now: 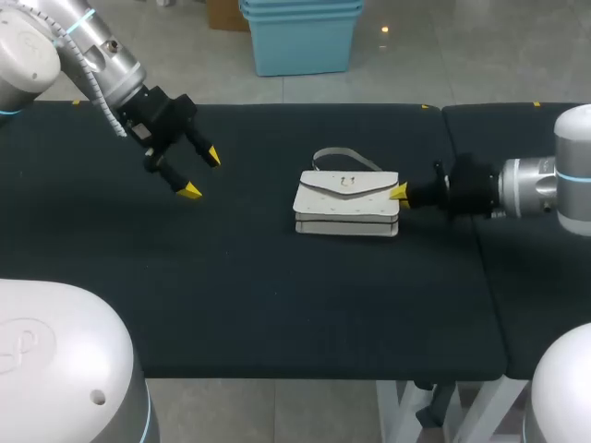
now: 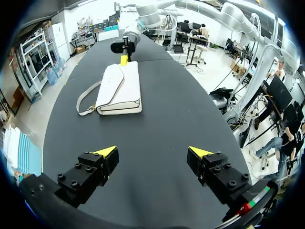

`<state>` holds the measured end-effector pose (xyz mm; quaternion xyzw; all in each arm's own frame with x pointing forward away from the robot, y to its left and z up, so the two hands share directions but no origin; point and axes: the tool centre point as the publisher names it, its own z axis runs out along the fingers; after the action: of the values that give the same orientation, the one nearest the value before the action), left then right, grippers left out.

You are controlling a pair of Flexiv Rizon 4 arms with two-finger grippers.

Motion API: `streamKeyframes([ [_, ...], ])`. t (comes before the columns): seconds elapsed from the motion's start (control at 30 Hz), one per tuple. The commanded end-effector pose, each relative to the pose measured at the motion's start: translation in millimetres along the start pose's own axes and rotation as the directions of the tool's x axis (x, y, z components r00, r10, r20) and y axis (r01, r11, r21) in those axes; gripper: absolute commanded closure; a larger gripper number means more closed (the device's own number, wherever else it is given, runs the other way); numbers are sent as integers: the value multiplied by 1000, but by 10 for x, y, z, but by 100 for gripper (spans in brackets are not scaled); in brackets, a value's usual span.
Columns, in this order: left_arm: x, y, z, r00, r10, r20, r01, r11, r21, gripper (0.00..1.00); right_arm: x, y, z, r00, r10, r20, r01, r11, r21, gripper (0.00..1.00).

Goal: Pick up the bag, open it, inspect its contents, close it, and place it on the opposite side

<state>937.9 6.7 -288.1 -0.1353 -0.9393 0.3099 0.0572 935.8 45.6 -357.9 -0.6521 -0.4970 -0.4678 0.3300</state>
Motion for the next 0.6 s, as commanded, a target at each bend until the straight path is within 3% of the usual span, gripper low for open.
streamKeyframes([
  [0.03, 0, 5, 8, 1000, 1, 2, -1, 1000, 2, 0, -8, -148, 86, 1000, -7, 2, 8, 1000, -27, 100],
  [0.17, 0, 5, 8, 1000, 1, 2, -1, 1000, 2, 0, 40, -353, 177, 1000, -24, -2, 24, 998, -55, 100],
  [0.3, 0, 5, 8, 1000, 1, 2, -1, 1000, 2, 0, 113, -505, 311, 999, -40, -12, 39, 999, -29, 100],
  [0.6, 0, 5, 8, 1000, 1, 2, -1, 1000, 2, 0, 215, -618, 567, 999, -52, -10, 52, 998, -18, 100],
])
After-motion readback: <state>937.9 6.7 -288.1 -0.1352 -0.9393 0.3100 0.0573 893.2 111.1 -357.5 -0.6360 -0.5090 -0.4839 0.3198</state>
